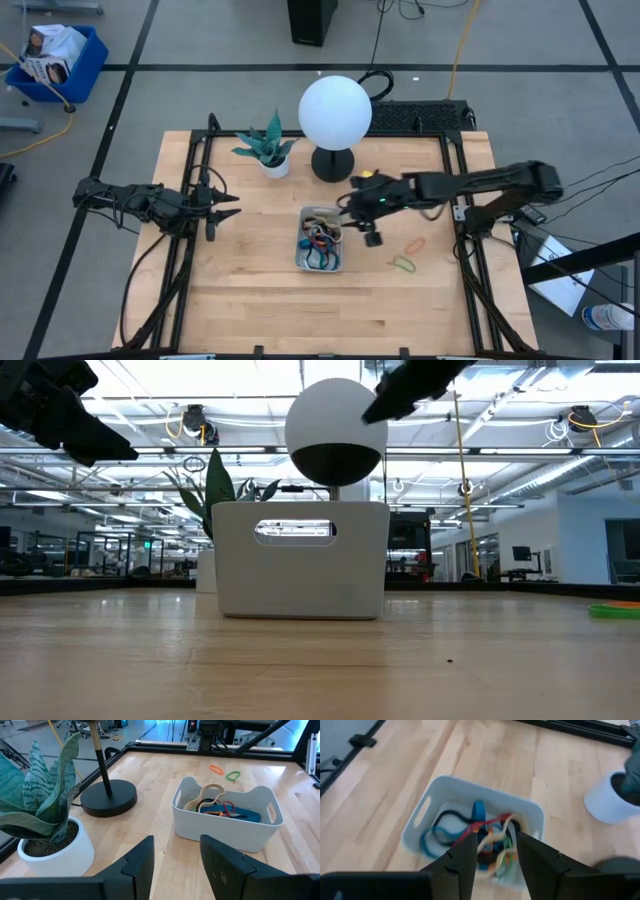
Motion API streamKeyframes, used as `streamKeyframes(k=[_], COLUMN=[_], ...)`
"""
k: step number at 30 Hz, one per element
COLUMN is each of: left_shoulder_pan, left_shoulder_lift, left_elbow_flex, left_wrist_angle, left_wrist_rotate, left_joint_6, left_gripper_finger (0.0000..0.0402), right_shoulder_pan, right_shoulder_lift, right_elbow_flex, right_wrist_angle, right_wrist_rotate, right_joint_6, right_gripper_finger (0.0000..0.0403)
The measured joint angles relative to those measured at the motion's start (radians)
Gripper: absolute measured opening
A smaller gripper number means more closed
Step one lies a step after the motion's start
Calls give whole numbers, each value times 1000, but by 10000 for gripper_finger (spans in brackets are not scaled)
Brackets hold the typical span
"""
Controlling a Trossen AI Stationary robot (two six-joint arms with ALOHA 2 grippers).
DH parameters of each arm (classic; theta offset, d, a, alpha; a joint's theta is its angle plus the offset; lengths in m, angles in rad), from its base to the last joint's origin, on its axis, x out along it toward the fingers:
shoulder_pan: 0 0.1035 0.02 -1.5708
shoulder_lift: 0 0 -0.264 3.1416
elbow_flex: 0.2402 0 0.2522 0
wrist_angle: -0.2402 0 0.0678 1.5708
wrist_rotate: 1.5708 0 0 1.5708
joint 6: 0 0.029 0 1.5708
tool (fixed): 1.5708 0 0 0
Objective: Pick and place rubber bands into bin
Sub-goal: Put the green rubber band into the gray bin
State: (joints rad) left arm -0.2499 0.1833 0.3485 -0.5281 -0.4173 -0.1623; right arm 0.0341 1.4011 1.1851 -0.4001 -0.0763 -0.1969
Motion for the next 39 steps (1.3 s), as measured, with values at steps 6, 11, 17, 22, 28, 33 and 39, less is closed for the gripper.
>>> streamKeyframes(k=[6,11,17,22,28,33,39], left_shoulder_pan=[0,0,0,0,0,0,0], left_shoulder_lift=[0,0,0,0,0,0,0], left_elbow_flex=[0,0,0,0,0,0,0], left_wrist_angle=[0,0,0,0,0,0,0], left_wrist_rotate=[0,0,-1,-2,-2,-2,-2], left_joint_6=[1,5,8,11,10,10,10], left_gripper_finger=[166,166,166,166,166,166,166], right_shoulder_pan=[20,82,174,221,256,278,282], right_shoulder_lift=[-155,-184,-162,-160,-161,-161,-161], right_elbow_flex=[0,0,-80,-240,-451,-560,-616], right_wrist_angle=[-241,-467,-583,-504,-221,-105,-55], right_wrist_rotate=[4,3,49,47,6,-4,25], right_joint_6=[48,201,342,441,509,553,556], right_gripper_finger=[131,130,130,130,130,130,130])
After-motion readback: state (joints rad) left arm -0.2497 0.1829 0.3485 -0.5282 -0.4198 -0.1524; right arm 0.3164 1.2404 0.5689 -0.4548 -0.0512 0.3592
